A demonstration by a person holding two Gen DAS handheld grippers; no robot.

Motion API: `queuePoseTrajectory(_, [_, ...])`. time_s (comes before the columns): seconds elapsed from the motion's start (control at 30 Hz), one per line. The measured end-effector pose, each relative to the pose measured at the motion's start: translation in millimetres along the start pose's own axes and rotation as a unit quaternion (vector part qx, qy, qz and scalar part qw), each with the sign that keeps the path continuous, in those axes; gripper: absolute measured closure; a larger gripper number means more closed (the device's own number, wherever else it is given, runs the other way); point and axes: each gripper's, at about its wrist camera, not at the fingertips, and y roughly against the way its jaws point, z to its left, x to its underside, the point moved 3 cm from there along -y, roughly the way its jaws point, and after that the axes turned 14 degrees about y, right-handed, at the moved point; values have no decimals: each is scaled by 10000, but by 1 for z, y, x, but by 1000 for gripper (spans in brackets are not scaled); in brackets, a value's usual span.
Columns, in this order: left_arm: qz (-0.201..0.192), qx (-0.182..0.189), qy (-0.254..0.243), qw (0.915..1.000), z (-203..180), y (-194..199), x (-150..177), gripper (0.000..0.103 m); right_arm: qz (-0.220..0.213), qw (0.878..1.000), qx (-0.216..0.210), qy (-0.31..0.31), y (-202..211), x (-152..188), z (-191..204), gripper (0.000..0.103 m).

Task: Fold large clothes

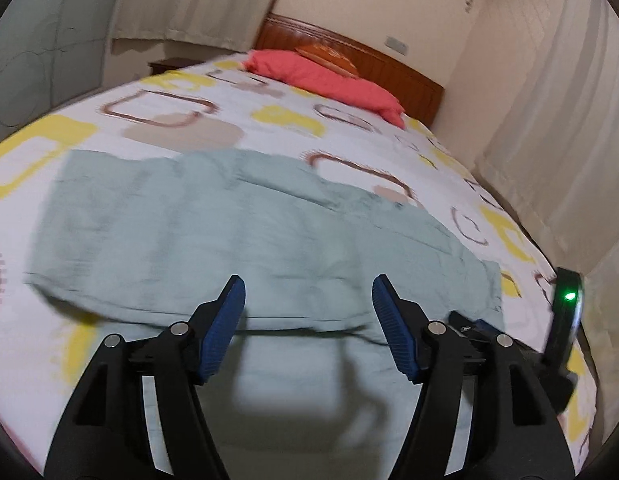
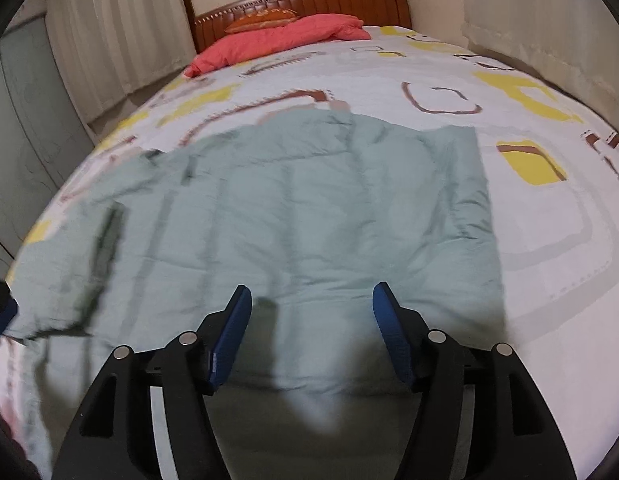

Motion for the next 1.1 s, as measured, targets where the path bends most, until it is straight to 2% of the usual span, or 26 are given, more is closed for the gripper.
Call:
queuePoseTrajectory(0.2, [-325,-737,428,9958,79,20,-29,36,-147,9977,-624,240,9,-23,65,40])
queuePoseTrajectory(0.3, [-449,-965,651,9922,112,26,-42,36,-140,9960,-794,389,2,-30,96,40])
queuePoseTrajectory(0.43, [-518,-1188,709,9890,136,29,-53,36,32,9927,-1143,383,-19,-34,127,40])
queuePoseTrajectory(0.47, [-532,-1205,730,9886,140,30,-55,36,82,9914,-1246,395,-24,-34,133,45])
queuePoseTrajectory(0.5, [-538,-1207,745,9884,143,31,-56,36,101,9906,-1294,434,-25,-34,138,62])
queuePoseTrajectory(0.6, [-555,-1206,762,9882,149,33,-58,36,114,9895,-1293,629,-25,-35,149,87])
queuePoseTrajectory(0.67, [-570,-1191,761,9883,149,34,-60,36,-2,9901,-1252,641,-17,-37,146,92])
queuePoseTrajectory(0.77, [-610,-1122,792,9886,146,37,-60,36,-223,9925,-1037,604,0,-37,126,94])
queuePoseTrajectory(1.1, [-514,-887,625,9928,116,30,-56,35,-485,9978,-28,454,36,-36,28,96])
